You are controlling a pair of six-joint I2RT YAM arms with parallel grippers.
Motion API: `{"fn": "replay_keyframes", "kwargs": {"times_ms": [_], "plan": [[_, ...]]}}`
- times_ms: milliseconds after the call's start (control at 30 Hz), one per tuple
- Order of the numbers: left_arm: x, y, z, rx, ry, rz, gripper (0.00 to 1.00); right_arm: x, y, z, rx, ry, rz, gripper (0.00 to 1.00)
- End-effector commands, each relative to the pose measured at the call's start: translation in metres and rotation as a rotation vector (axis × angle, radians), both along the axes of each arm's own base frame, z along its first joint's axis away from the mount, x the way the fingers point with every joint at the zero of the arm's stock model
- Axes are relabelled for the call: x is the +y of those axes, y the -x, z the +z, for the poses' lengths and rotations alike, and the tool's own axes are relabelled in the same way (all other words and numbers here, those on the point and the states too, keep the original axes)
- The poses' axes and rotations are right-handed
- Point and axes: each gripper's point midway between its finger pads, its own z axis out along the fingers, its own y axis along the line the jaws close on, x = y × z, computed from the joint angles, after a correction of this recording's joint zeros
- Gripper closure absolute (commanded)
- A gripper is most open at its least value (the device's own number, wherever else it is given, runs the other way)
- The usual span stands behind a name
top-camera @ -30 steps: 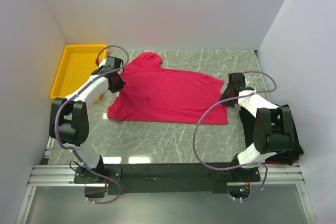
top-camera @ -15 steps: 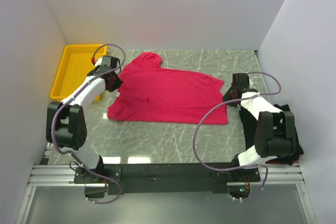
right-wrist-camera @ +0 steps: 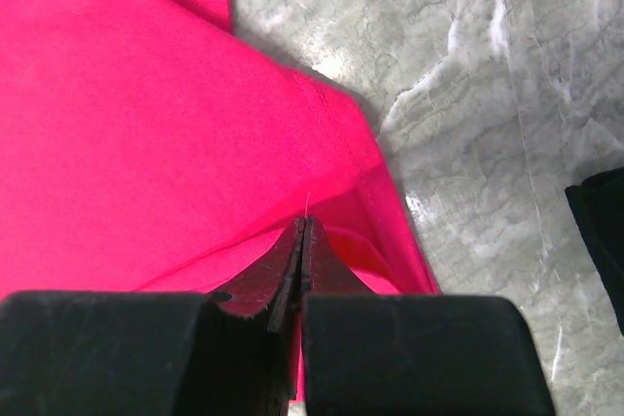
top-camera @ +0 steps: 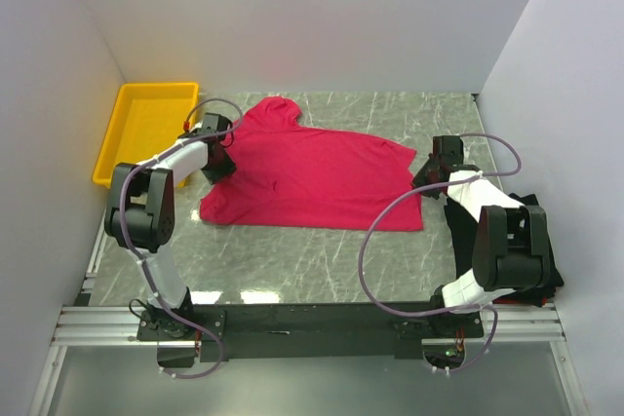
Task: Fold and stack the t-shirts
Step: Fold the tshirt
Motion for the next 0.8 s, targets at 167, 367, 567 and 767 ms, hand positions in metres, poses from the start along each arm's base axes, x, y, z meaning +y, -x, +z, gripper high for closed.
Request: {"fn": "replay_keyframes", "kwargs": {"times_ms": [167,367,567,767], "plan": [[-0.006,-0.018,0.017,-0.069,0.029,0.002,0.68,-0.001,-0.008,0.002,-0.029,-0.006,-0.009,1.00],[-0.008,-0.015,0.029,-0.083,0.043,-0.009,0.99,-0.001,-0.007,0.002,-0.026,-0.007,-0.008,1.00],[0.000,-0.006,0.054,-0.125,0.013,-0.005,0.99,-0.005,-0.006,0.003,-0.023,0.011,-0.024,1.00],[0.006,-0.001,0.074,-0.165,-0.002,-0.001,0.99,-0.011,-0.005,0.002,-0.018,0.031,-0.046,1.00]]}}
